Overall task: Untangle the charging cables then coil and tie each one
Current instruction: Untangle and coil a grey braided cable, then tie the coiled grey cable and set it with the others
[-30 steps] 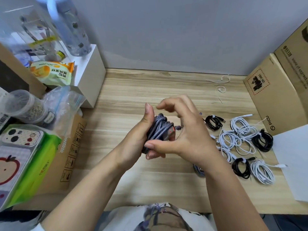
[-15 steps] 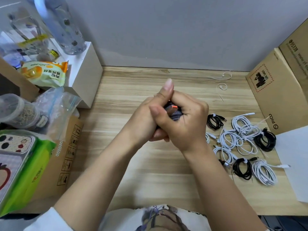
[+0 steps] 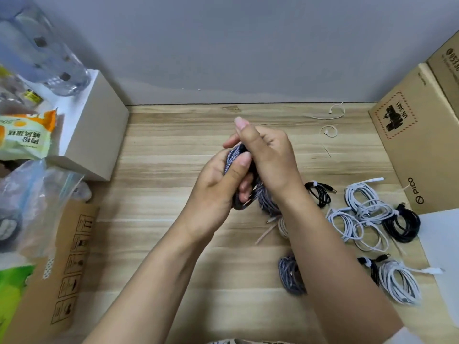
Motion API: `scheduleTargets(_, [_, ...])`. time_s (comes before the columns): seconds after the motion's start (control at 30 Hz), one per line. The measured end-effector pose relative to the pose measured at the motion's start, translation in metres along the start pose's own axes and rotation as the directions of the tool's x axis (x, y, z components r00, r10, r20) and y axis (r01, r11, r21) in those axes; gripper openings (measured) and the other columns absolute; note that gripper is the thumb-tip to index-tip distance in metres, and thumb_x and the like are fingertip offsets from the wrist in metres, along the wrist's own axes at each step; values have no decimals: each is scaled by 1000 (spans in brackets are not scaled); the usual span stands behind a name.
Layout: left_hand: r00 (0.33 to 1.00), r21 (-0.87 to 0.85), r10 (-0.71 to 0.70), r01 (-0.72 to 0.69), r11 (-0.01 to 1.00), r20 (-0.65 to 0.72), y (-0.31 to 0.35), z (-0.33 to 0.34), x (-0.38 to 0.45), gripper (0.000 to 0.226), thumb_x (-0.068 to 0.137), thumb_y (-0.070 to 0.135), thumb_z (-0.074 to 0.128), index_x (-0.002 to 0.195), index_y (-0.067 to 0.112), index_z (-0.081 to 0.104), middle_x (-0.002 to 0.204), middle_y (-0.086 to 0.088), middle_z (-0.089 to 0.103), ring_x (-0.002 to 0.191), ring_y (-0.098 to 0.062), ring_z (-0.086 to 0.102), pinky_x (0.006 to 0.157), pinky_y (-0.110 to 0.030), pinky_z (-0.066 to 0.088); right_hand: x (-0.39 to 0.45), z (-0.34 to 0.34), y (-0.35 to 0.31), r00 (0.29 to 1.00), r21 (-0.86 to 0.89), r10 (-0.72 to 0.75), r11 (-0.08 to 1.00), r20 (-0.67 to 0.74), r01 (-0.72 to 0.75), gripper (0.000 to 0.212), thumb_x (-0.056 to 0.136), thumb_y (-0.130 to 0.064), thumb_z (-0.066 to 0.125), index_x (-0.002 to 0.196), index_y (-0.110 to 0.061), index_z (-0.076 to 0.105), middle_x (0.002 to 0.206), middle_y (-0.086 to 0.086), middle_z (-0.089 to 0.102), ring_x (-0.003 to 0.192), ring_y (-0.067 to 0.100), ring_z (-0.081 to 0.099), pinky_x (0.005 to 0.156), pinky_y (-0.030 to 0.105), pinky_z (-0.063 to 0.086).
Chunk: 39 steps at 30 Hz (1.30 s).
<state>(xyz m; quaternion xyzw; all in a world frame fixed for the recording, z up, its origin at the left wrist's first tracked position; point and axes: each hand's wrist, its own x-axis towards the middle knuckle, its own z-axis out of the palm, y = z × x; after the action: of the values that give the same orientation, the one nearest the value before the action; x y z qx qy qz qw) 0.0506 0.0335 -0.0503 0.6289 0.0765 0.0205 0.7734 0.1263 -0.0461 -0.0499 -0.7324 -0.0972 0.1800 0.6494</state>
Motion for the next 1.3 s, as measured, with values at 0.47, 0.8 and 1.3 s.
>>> scheduleTargets(0.47, [968, -244, -226, 194, 950, -108, -45, -22, 36, 20, 87, 27, 45, 72, 15, 46, 52, 6, 35, 44, -9, 33, 45, -16, 28, 139, -124, 173, 738, -484, 355, 580, -573, -655, 63, 87, -39, 54, 143, -19, 34, 157, 5, 6, 145, 24, 6, 117, 38, 7])
scheduleTargets(0.8, [964, -199, -201, 165, 966, -175, -40, -29, 18, 22, 85, 33, 46, 72, 15, 42, 54, 6, 39, 47, -9, 37, 47, -16, 33, 85, -73, 110, 900, -119, 80, 982, -428, -144, 30, 83, -3, 65, 112, -11, 66, 114, 1, 56, 108, 15, 56, 95, 20, 38])
scheduleTargets(1.3, [971, -98, -111, 92, 991, -214, -21, -23, -57, 36, 85, 37, 57, 81, 2, 50, 58, 0, 46, 53, -8, 45, 48, -18, 37, -113, 31, 18, 889, 888, 355, 248, 289, -387, 45, 22, 8, 87, 63, -4, 73, 65, 14, 67, 55, 16, 66, 46, 17, 50])
